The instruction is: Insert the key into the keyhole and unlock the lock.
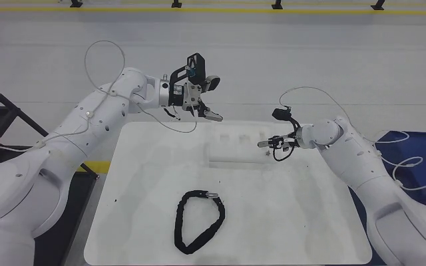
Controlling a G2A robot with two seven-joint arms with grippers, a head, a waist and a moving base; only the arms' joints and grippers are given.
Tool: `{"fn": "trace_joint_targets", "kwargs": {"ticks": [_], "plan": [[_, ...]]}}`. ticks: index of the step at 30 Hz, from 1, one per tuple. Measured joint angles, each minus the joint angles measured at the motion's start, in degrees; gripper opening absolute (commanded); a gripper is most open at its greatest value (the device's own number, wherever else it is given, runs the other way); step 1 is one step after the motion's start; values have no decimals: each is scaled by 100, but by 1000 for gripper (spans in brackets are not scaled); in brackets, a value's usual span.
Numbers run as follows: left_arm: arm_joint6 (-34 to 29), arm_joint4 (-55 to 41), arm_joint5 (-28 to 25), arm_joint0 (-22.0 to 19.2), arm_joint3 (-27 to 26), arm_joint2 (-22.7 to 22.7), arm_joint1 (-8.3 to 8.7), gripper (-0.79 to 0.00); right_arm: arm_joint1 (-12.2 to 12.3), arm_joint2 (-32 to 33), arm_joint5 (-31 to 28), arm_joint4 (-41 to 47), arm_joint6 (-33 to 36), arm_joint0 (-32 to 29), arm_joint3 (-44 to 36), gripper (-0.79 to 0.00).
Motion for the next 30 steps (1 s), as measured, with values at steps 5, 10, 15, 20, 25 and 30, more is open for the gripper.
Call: {"fn": "trace_joint_targets", "kwargs": {"ticks": [5, 10, 15, 20, 25, 30], "plan": [[0, 0, 0, 0, 0, 0, 0, 0, -15, -100, 656, -495, -130, -111, -510, 0], [0, 0, 0, 0, 0, 0, 0, 0, -63, -251, 1662, -1000, 48, -190, -1057, 0], [0, 0, 0, 0, 0, 0, 0, 0, -115, -266, 2158, -1130, 152, -236, -1197, 0], [0, 0, 0, 0, 0, 0, 0, 0, -154, -295, 2187, -1375, 92, -278, -1180, -259], [0, 0, 0, 0, 0, 0, 0, 0, -228, -316, 2227, -1537, -8, -290, -1084, -409], [0, 0, 0, 0, 0, 0, 0, 0, -317, -328, 2342, -1632, -36, -269, -985, -502]]}}
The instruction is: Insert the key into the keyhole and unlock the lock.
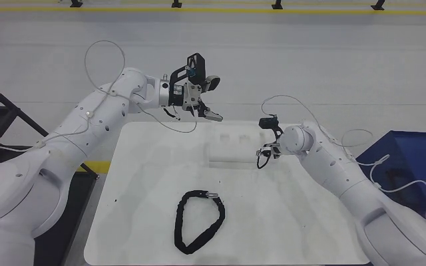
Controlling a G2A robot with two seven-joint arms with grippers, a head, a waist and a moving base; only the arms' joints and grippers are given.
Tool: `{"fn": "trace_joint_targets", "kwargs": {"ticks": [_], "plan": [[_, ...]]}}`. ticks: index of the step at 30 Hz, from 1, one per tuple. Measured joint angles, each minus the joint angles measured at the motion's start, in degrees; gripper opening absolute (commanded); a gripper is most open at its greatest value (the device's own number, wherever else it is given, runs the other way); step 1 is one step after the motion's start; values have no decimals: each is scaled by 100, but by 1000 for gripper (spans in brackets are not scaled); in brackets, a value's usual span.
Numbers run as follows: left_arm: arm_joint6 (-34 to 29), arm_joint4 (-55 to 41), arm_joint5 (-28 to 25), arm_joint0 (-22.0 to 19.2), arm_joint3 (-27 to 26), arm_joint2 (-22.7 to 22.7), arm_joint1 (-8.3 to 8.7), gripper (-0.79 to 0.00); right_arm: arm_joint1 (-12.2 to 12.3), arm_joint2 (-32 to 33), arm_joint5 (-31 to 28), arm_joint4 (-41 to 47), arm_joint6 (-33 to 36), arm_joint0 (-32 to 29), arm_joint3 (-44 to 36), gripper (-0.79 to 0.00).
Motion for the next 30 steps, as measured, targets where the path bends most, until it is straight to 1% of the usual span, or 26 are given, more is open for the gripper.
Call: {"fn": "trace_joint_targets", "kwargs": {"ticks": [4, 8, 16, 18, 22, 26, 30], "plan": [[0, 0, 0, 0, 0, 0, 0, 0, -74, -27, 83, -84, 41, 22, 94, -526], [0, 0, 0, 0, 0, 0, 0, 0, -152, -57, 152, -191, 25, 57, 218, -579], [0, 0, 0, 0, 0, 0, 0, 0, -330, -71, 229, -227, 32, 115, 611, -634], [0, 0, 0, 0, 0, 0, 0, 0, -373, -64, 226, -209, -7, 120, 708, -690], [0, 0, 0, 0, 0, 0, 0, 0, -471, -47, 245, -174, -118, 131, 903, -763], [0, 0, 0, 0, 0, 0, 0, 0, -565, -86, 348, -265, -151, 151, 1069, -785], [0, 0, 0, 0, 0, 0, 0, 0, -651, -70, 303, -230, -178, 169, 1250, -785]]}}
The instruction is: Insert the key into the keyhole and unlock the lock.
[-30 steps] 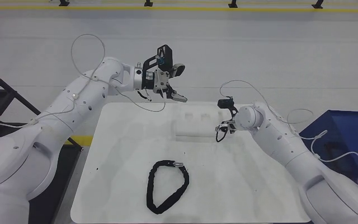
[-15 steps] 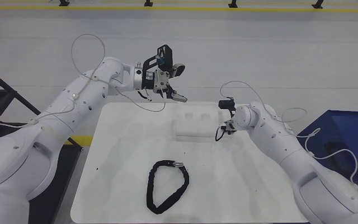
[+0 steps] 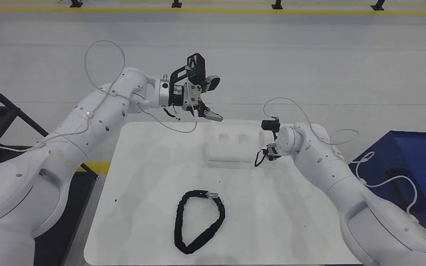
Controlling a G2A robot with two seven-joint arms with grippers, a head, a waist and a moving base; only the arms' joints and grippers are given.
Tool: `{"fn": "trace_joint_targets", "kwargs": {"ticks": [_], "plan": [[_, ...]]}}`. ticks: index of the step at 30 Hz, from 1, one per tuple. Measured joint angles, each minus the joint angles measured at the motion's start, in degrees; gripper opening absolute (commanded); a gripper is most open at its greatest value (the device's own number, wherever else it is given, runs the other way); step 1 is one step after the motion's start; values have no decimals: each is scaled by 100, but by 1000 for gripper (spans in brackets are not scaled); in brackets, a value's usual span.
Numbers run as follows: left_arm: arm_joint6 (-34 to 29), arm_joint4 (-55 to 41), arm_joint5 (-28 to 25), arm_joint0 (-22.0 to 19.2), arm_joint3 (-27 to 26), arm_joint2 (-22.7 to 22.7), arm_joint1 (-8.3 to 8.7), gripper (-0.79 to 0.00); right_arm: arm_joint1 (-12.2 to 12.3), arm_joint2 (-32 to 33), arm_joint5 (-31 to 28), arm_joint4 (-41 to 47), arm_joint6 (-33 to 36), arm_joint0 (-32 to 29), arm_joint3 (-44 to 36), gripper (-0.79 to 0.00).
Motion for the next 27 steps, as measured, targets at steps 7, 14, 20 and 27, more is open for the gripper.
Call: {"fn": "trace_joint_targets", "kwargs": {"ticks": [7, 14, 20, 27], "plan": [[0, 0, 0, 0, 0, 0, 0, 0, -66, 76, -34, -76, 177, 162, 87, -785], [0, 0, 0, 0, 0, 0, 0, 0, 9, 232, 114, -259, 459, 268, -165, -785], [0, 0, 0, 0, 0, 0, 0, 0, 205, 534, 65, -321, 701, 192, -762, -785], [0, 0, 0, 0, 0, 0, 0, 0, 612, 1128, -47, -524, 944, -285, -2211, -785]]}}
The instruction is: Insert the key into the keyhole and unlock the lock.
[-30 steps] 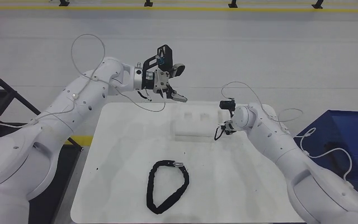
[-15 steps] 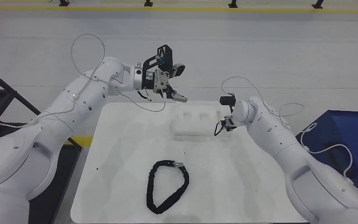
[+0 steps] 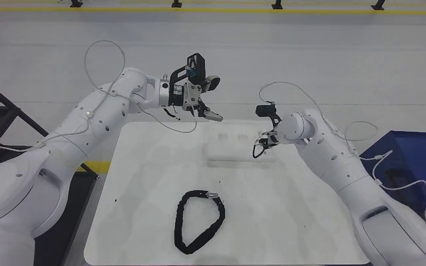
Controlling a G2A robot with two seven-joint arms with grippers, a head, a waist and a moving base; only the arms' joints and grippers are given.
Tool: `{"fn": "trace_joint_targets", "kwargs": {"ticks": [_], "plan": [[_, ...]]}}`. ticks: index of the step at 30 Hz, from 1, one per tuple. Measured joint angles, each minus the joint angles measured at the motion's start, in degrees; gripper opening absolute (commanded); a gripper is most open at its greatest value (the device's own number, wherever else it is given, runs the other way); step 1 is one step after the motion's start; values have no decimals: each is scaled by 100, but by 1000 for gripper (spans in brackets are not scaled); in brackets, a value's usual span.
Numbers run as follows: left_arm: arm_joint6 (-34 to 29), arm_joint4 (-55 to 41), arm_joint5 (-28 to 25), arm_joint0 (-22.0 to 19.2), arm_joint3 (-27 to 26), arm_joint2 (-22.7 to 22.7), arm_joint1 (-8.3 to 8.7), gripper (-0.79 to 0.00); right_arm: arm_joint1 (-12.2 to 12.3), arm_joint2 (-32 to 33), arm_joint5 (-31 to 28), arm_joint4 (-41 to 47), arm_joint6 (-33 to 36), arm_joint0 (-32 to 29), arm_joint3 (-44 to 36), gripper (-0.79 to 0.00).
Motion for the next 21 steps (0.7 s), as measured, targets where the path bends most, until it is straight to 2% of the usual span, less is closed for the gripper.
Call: {"fn": "trace_joint_targets", "kwargs": {"ticks": [6, 11, 15, 21], "plan": [[0, 0, 0, 0, 0, 0, 0, 0, 433, 806, -13, -293, 246, -774, -1731, -785], [0, 0, 0, 0, 0, 0, 0, 0, 731, 1676, -456, -12, 368, -1575, -2999, -785], [0, 0, 0, 0, 0, 0, 0, 0, 877, 2440, -798, 742, 220, -2170, -3449, -785], [0, 0, 0, 0, 0, 0, 0, 0, 982, 3183, -1248, 1661, -102, -2775, -3623, -785]]}}
